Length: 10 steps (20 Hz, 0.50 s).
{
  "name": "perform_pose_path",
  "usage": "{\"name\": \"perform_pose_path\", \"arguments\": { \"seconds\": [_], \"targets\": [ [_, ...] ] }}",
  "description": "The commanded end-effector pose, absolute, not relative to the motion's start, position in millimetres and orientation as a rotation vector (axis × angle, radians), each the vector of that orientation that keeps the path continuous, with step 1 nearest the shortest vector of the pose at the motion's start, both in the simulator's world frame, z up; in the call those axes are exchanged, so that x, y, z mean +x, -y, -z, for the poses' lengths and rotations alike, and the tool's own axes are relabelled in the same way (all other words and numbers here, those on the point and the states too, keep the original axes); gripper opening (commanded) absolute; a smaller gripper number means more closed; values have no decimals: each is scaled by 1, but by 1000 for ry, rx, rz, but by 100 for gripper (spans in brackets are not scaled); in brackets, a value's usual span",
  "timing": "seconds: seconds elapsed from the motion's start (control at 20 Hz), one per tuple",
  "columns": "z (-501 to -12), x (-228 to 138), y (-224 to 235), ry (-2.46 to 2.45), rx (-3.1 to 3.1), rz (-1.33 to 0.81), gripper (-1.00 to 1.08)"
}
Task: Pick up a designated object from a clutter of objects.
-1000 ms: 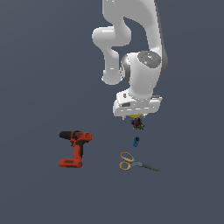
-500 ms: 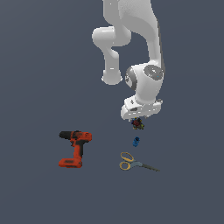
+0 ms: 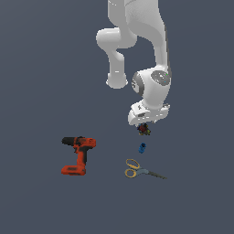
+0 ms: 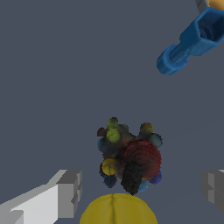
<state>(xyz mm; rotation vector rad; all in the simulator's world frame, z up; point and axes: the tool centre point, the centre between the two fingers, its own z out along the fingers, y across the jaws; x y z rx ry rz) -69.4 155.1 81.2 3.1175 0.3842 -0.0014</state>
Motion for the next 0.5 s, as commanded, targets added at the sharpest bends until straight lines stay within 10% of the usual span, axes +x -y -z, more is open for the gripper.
{"name": "perform_pose_path", "arguments": {
  "seconds": [0.0,0.45],
  "targets": [
    [-79,-70,-155,-384,3117,1,100],
    [-44,-71,-155,-386,3118,1,100]
  ]
}}
